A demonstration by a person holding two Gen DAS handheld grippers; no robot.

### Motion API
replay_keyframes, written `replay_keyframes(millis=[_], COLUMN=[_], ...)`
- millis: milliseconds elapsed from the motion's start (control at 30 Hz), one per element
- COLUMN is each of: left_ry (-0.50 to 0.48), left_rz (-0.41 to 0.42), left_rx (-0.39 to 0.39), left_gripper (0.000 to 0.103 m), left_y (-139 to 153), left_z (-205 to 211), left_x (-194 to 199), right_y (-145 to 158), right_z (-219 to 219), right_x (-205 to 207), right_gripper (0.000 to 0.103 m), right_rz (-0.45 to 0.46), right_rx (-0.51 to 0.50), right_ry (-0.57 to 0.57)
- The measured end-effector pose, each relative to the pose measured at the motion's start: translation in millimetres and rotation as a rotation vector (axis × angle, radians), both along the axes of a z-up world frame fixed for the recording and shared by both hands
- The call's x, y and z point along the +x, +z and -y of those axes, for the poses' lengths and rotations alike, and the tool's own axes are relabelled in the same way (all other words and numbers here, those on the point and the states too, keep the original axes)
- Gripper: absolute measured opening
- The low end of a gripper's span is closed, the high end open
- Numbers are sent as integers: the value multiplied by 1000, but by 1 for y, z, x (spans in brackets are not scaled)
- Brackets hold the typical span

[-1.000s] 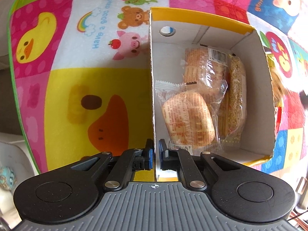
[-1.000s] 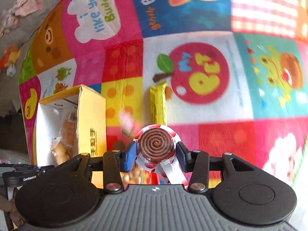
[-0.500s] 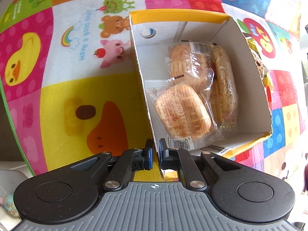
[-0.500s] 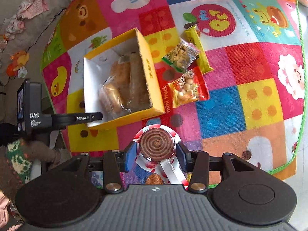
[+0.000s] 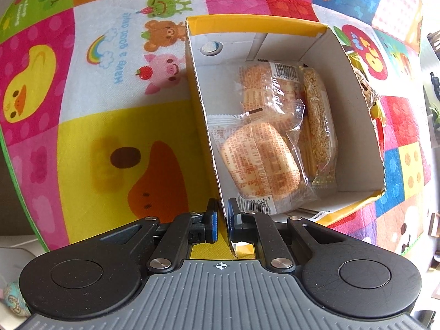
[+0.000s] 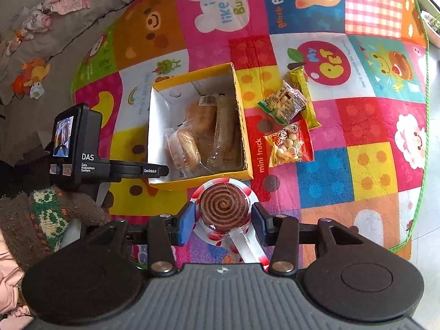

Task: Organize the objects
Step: 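Carry the lollipop over the yellow box with the right gripper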

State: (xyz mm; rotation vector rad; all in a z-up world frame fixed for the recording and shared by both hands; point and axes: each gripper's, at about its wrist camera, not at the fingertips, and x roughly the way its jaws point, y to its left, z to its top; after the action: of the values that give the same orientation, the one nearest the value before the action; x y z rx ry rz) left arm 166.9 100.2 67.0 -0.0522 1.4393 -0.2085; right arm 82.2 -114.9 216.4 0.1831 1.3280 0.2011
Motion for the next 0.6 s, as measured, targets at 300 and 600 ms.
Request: replay_keyframes(millis=[300, 600], left_ry=[57, 111], left_rz=[-19, -35], left_rx=[-52, -70], left_gripper=[10, 10], left_y=[-3, -3], left_z=[-11, -16], left_x=[2, 1], right_y=[-3, -10], right_z=[-21, -67], right_x=[46, 131], right_gripper=[44, 44], right_rz=[18, 67], right_rx=[-5, 90], right_ry=[41, 68])
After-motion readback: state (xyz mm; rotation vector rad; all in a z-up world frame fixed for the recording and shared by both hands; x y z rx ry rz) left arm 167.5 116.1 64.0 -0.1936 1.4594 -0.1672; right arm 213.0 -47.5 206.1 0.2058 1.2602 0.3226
